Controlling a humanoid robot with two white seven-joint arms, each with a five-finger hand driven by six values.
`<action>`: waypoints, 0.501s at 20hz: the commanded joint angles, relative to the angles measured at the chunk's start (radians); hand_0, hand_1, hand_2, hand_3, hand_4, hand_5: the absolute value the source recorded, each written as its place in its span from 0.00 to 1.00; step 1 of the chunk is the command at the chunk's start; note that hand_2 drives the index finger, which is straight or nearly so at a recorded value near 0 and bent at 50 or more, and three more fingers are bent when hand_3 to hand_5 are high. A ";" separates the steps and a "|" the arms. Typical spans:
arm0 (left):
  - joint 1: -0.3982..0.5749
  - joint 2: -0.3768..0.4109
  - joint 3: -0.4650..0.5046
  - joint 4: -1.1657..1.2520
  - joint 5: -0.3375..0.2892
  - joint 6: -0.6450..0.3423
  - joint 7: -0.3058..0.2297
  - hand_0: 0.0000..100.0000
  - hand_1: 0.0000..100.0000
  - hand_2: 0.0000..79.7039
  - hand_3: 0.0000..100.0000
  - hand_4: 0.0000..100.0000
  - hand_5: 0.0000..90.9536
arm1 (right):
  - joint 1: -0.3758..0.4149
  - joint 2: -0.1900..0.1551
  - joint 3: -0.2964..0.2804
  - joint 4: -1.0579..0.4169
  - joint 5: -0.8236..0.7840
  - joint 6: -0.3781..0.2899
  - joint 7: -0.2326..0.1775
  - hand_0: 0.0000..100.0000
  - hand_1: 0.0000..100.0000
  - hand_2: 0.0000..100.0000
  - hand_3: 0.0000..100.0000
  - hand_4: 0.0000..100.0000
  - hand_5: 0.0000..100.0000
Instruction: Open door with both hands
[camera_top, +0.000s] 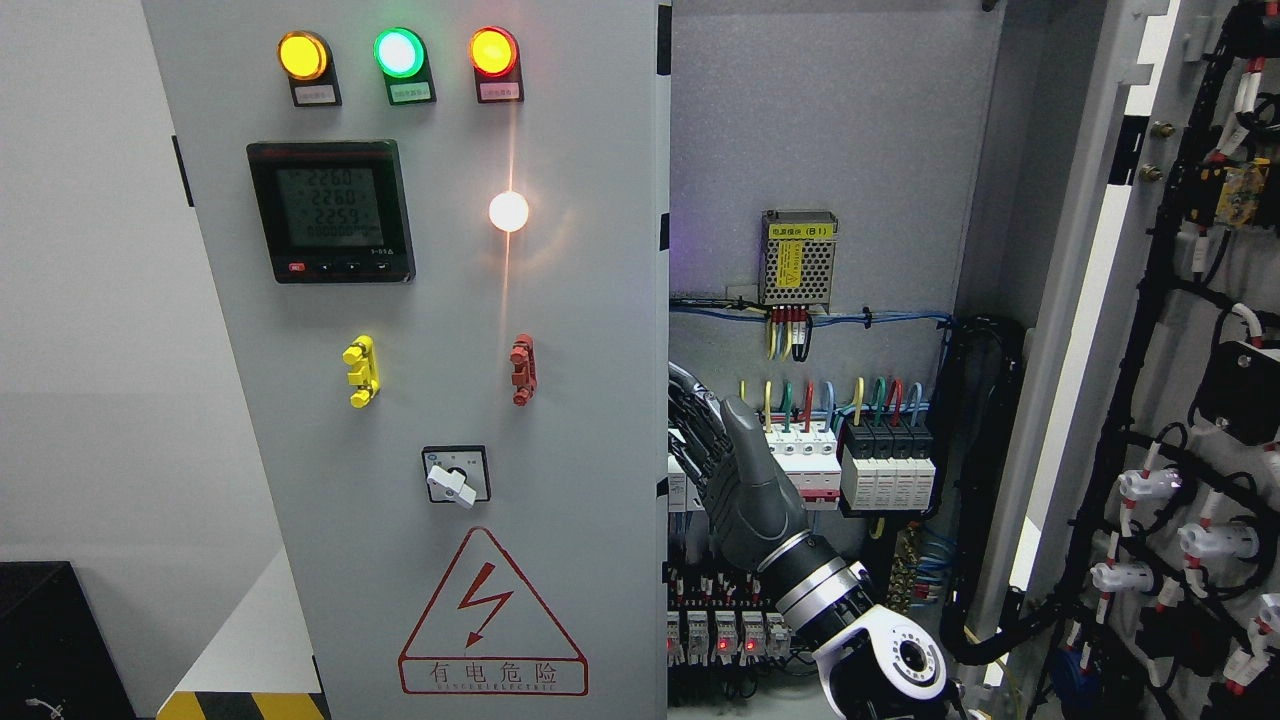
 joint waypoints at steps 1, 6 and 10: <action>-0.003 0.000 0.000 0.000 0.000 -0.001 -0.001 0.00 0.00 0.00 0.00 0.00 0.00 | -0.007 0.000 0.001 0.009 -0.001 0.001 0.024 0.19 0.00 0.00 0.00 0.00 0.00; -0.003 0.000 0.000 0.000 0.000 -0.001 -0.001 0.00 0.00 0.00 0.00 0.00 0.00 | -0.012 0.000 -0.001 0.020 -0.001 0.001 0.034 0.19 0.00 0.00 0.00 0.00 0.00; -0.003 0.000 0.000 0.000 0.000 -0.001 -0.001 0.00 0.00 0.00 0.00 0.00 0.00 | -0.023 0.000 -0.001 0.024 -0.001 0.001 0.034 0.19 0.00 0.00 0.00 0.00 0.00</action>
